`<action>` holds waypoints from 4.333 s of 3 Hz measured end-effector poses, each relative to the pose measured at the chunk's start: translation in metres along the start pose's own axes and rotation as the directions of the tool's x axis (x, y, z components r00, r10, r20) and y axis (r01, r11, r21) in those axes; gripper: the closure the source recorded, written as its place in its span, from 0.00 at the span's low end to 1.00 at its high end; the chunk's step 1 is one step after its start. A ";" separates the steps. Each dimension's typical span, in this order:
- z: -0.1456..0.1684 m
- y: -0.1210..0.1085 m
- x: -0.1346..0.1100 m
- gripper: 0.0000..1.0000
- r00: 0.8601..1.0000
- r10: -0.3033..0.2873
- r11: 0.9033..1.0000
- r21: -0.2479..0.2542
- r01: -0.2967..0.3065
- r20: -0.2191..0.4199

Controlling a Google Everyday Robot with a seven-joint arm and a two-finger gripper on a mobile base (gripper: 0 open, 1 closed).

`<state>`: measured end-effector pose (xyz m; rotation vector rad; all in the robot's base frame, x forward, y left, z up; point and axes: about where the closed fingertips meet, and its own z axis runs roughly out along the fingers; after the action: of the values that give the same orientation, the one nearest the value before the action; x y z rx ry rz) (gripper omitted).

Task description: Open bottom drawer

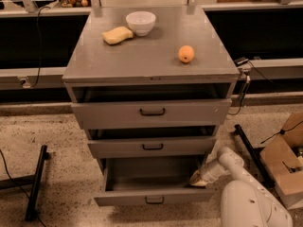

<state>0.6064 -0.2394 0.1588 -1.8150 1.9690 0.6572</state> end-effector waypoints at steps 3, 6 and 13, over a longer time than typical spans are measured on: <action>0.008 0.045 0.002 1.00 1.000 -0.023 0.988 -0.152 0.026 0.021; 0.031 0.076 -0.030 1.00 0.975 -0.222 0.941 -0.257 0.219 0.018; -0.033 0.216 -0.066 0.58 0.891 -0.440 0.882 -0.242 0.405 -0.111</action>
Offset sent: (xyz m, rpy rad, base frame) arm -0.1372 0.0054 0.0334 0.2851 0.1641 0.5866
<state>0.3983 -0.1919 0.2410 -2.4027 1.5487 0.6063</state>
